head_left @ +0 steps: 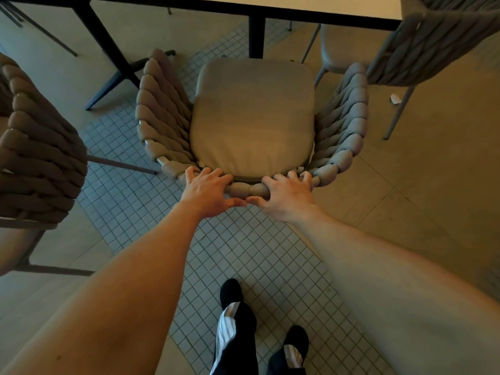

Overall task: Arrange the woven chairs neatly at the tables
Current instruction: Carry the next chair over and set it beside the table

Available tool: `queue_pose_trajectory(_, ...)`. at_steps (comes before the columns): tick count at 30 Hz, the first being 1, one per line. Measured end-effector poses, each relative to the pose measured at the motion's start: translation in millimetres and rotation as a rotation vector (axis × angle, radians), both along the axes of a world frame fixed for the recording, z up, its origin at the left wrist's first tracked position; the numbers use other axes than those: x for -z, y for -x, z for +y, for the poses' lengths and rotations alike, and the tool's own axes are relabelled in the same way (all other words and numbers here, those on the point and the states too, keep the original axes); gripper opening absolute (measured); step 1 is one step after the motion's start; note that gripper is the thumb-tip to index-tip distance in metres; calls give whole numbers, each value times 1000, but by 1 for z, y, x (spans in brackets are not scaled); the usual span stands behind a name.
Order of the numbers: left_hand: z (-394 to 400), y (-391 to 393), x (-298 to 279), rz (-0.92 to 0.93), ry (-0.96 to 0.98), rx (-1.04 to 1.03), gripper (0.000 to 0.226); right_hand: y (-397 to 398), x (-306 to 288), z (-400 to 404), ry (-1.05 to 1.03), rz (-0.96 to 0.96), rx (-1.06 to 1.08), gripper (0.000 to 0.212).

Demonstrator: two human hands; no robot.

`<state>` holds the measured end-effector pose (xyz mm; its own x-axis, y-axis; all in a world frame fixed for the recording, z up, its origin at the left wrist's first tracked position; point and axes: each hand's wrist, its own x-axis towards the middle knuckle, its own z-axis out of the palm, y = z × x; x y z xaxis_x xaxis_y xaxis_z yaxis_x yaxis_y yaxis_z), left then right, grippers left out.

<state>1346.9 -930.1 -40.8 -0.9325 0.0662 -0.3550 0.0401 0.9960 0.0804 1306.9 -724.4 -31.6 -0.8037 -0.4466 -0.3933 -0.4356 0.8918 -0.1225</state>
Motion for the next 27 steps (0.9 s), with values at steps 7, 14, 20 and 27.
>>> queue_pose_trajectory(7, 0, 0, 1, 22, 6, 14, 72, 2, 5, 0, -1, -2, 11, 73)
queue_pose_trajectory(14, 0, 0, 3, -4, 4, 15, 76, 2, 2, 0, -3, -13, 20, 73)
queue_pose_trajectory(20, 0, 1, 2, -38, 16, 17, 77, 1, 0, 0, -12, -31, 15, 74)
queue_pose_trajectory(27, 1, 3, 0, -71, 38, 13, 78, 1, -2, 0, -7, -55, 20, 70)
